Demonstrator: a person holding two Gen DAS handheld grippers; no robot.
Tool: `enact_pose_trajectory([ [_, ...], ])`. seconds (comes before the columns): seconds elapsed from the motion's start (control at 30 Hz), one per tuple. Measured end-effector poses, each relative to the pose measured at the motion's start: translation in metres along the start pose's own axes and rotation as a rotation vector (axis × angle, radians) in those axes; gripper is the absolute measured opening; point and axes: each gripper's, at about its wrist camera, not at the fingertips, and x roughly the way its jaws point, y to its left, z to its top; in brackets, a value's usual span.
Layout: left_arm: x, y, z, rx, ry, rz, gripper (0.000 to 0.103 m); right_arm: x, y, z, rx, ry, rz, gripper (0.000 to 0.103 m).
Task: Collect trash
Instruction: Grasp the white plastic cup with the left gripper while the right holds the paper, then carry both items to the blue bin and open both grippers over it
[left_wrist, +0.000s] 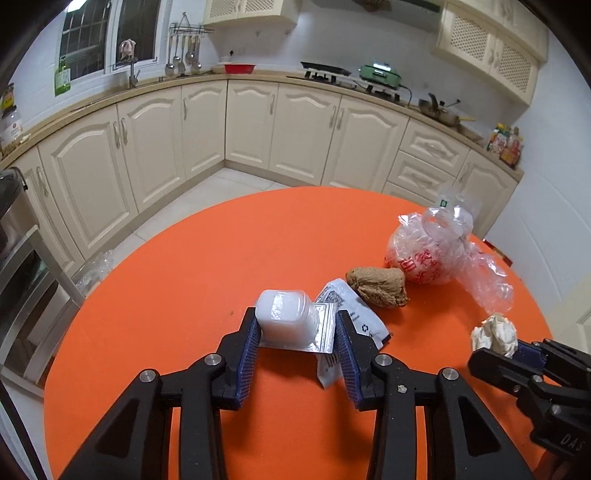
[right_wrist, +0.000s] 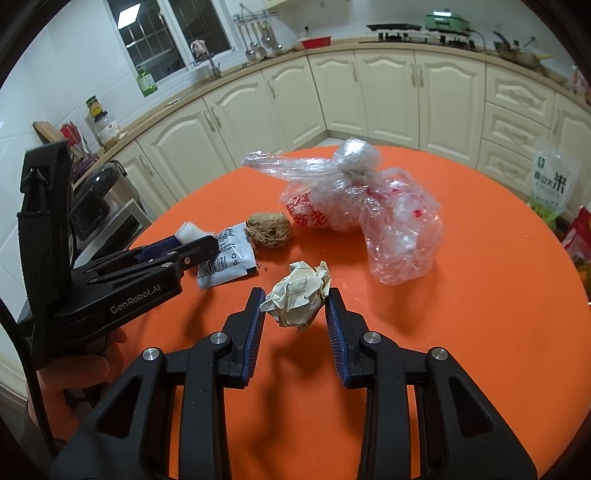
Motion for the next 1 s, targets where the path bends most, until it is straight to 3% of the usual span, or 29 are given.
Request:
enact_pose_trajectory([
  [0.23, -0.044, -0.006, -0.038, 0.01, -0.058, 0.006, 0.036, -0.028, 0.0, -0.007, 0.013, -0.034, -0.004, 0.031],
  [0.57, -0.156, -0.052, -0.111, 0.065, -0.19, -0.033, 0.036, -0.107, 0.002, -0.026, 0.016, -0.145, 0.002, 0.031],
  [0.77, -0.224, -0.096, -0.165, 0.143, -0.25, -0.098, 0.036, -0.167, -0.01, -0.046, 0.033, -0.229, -0.02, 0.031],
  [1.0, -0.278, -0.147, -0.221, 0.248, -0.277, -0.198, 0.036, -0.236, -0.049, -0.076, 0.083, -0.313, -0.092, 0.031],
])
